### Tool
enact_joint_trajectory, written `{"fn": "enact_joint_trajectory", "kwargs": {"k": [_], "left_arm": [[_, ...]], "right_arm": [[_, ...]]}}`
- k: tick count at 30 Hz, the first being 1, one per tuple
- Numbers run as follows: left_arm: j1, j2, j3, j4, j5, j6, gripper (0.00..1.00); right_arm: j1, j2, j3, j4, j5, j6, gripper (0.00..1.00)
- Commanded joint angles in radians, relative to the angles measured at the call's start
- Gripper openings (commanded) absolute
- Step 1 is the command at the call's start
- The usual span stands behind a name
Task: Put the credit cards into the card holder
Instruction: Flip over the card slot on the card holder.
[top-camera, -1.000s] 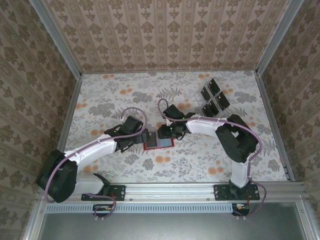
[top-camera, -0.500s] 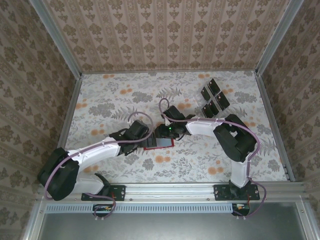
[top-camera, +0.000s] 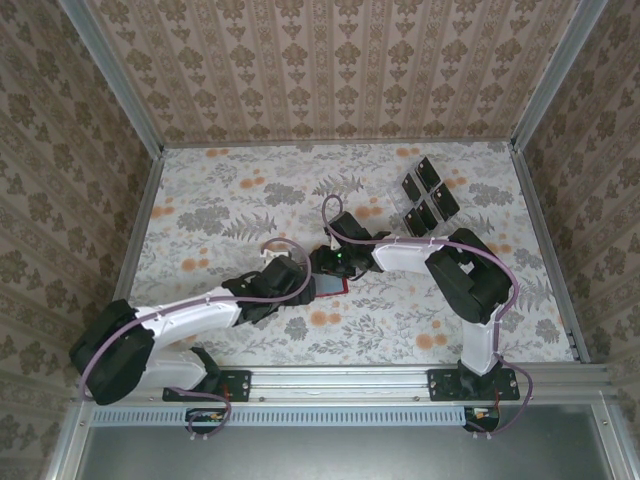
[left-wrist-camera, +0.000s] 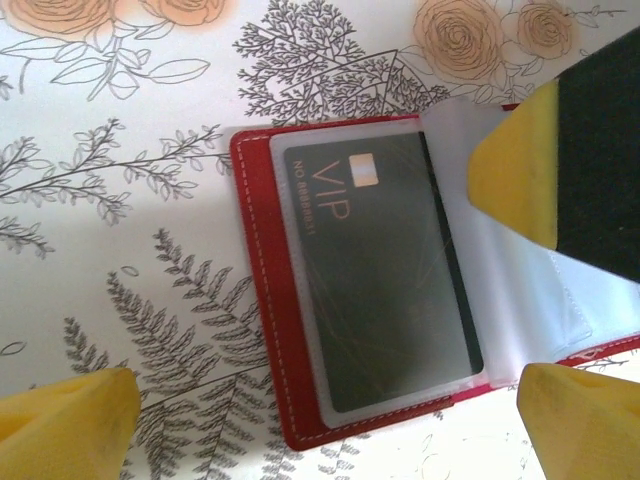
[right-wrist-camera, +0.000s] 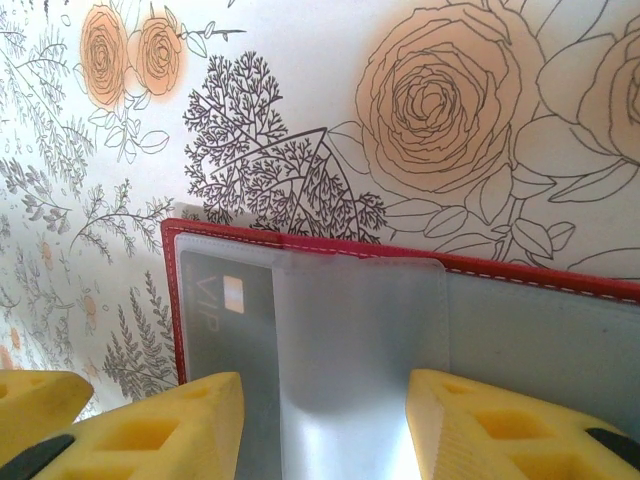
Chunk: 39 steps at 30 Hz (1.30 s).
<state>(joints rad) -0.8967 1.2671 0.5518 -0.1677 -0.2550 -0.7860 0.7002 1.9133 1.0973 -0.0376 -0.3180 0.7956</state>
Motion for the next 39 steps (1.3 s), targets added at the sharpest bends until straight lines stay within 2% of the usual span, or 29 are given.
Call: {"fn": "enact_joint_trajectory", "kwargs": {"k": [1, 11, 23, 32, 39], "left_arm": [[-0.013, 0.043, 0.032, 0.048, -0.025, 0.0, 1.0], [-0.026, 0.157, 0.099, 0.088, -0.04, 0.031, 1.0], [-0.027, 0.256, 0.073, 0.082, -0.106, 0.014, 1.0], [-0.028, 0.269, 0.044, 0.091, -0.108, -0.011, 1.0], [-0.027, 0.268, 0.038, 0.098, -0.105, -0.011, 1.0]], "right_arm": [[0.005, 0.026, -0.027, -0.016, -0.009, 0.027, 0.49], [0.005, 0.02, -0.033, -0.016, -0.013, 0.031, 0.49], [-0.002, -0.018, -0.031, -0.02, -0.028, 0.034, 0.49], [-0.03, -0.133, -0.068, -0.06, 0.025, 0.004, 0.5], [-0.033, -0.109, -0.085, -0.043, 0.011, 0.014, 0.5]]}}
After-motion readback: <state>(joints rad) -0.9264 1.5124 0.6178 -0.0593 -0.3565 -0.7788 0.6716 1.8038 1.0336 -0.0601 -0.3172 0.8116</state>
